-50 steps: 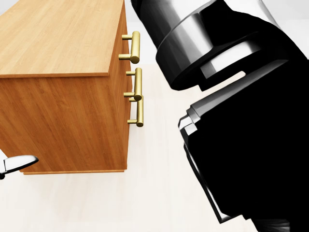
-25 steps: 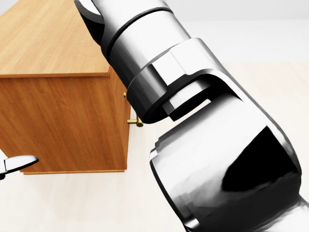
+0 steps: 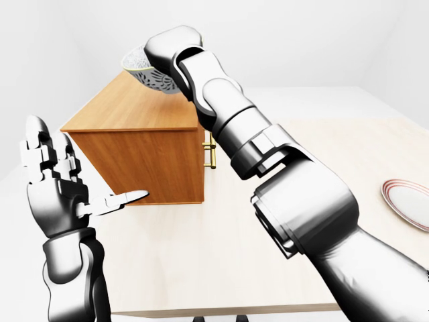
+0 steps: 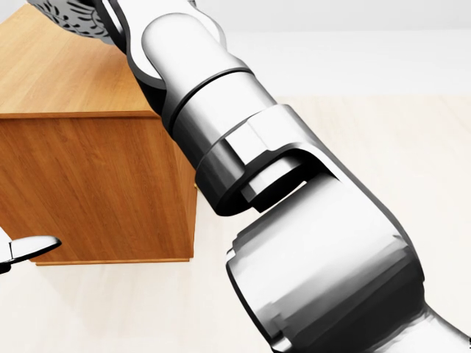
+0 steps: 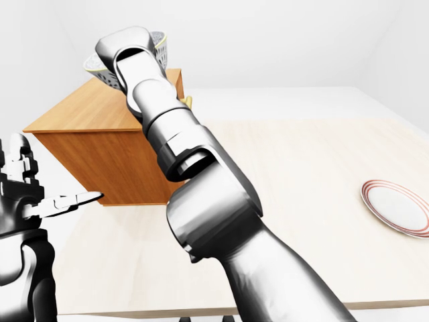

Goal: Put the bowl on top of the cabinet.

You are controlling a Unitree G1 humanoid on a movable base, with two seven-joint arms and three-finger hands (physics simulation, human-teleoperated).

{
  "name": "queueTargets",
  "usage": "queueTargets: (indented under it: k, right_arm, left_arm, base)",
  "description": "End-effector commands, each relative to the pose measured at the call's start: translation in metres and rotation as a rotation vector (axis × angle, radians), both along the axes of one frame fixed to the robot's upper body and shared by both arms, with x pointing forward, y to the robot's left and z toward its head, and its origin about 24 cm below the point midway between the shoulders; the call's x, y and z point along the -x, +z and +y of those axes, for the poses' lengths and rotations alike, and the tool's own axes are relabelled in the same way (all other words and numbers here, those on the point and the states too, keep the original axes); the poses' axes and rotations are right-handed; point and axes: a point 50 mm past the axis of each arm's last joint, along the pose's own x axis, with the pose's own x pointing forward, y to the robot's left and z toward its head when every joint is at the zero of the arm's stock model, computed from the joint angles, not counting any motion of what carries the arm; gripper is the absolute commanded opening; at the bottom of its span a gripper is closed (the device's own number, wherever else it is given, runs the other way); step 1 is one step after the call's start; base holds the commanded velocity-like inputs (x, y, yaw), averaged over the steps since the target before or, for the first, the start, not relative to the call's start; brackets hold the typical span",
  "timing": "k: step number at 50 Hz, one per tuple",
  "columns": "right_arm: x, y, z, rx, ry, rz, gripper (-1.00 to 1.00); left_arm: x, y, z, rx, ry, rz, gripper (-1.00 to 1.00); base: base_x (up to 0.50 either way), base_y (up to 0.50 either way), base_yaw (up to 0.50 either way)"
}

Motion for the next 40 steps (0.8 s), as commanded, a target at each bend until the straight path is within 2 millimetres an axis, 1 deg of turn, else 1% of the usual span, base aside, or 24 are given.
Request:
queueTargets:
  k: [1, 10, 16, 23, 40]
  right_arm:
    - [0.004, -0.003, 0.008, -0.056, 0.05, -0.015, -1.0]
    - [0.004, -0.007, 0.009, -0.06, 0.056, -0.007, -1.0]
    - [0.002, -0.013, 0.009, -0.051, 0.053, 0.01, -1.0]
    - [0.004, -0.017, 0.013, -0.043, 0.062, 0.017, -1.0]
    - [0.003, -0.022, 0.014, -0.036, 0.061, 0.026, -1.0]
  left_arm:
    - [-0.001, 0.0, -0.002, 0.007, 0.003, -0.002, 1.0]
    - [0.0, 0.001, -0.002, 0.005, 0.002, -0.009, 1.0]
    - [0.001, 0.002, -0.002, 0.004, 0.002, -0.013, 1.0]
    - [0.001, 0.002, -0.001, 0.005, 0.003, -0.012, 1.0]
    - [0.0, 0.001, -0.001, 0.007, 0.003, -0.006, 1.0]
  base:
    - [0.0, 0.0, 0.0]
    - [0.0, 0.0, 0.0]
    - [0.0, 0.0, 0.0]
    - [0.0, 0.0, 0.0]
    - [0.0, 0.0, 0.0]
